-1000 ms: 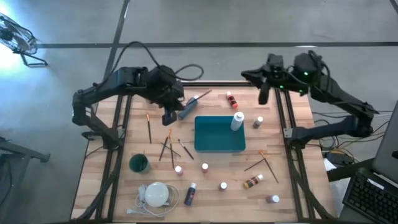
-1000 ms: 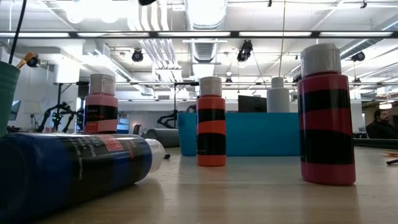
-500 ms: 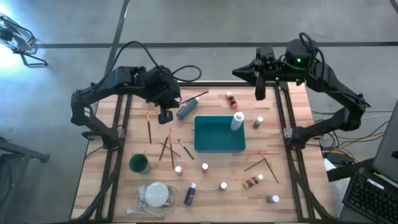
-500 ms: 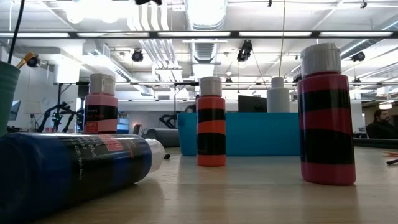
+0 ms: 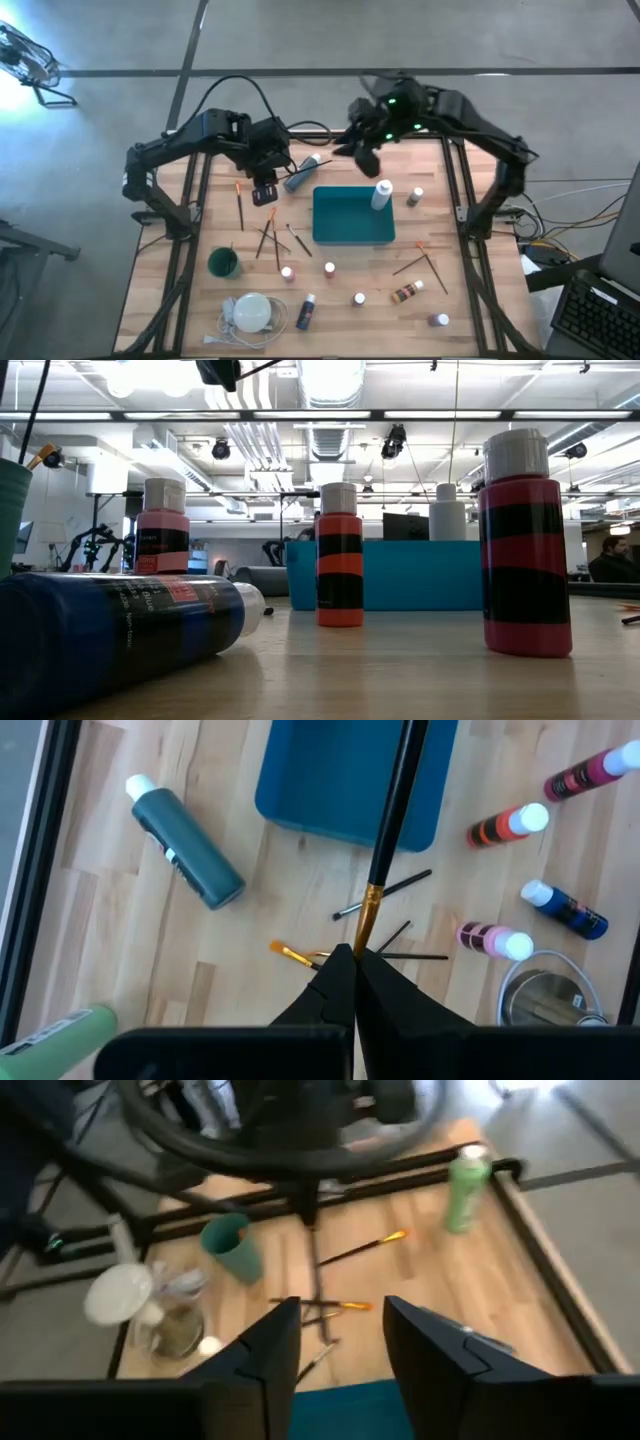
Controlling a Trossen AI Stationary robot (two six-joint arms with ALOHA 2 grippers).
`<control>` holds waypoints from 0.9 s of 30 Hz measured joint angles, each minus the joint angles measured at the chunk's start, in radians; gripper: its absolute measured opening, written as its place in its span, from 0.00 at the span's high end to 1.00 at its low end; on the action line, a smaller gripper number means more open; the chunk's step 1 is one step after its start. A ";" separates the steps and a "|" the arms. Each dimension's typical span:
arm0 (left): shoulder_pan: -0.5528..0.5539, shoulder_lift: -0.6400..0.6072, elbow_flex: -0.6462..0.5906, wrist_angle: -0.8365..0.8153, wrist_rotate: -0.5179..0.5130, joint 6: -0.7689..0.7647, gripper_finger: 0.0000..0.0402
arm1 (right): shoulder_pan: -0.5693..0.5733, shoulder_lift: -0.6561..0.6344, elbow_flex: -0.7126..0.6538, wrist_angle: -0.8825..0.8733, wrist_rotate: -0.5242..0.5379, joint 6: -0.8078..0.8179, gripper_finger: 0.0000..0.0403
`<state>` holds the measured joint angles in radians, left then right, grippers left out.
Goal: Pick & Place Paint Supplies
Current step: Put the gold paintbrush into the green cup
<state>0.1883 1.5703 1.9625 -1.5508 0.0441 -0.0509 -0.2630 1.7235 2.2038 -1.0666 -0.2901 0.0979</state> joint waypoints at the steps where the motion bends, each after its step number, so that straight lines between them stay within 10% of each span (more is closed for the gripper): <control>1: 0.000 0.000 0.000 -0.003 0.000 0.000 1.00 | 0.004 0.020 0.028 -0.008 -0.016 -0.006 0.63; 27: 0.000 0.000 -0.001 0.037 0.024 0.000 1.00 | 0.037 0.142 0.132 -0.081 -0.049 -0.072 0.64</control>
<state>0.1883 1.5703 1.9614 -1.5137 0.0676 -0.0512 -0.2261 1.8656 2.3360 -1.1477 -0.3389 0.0257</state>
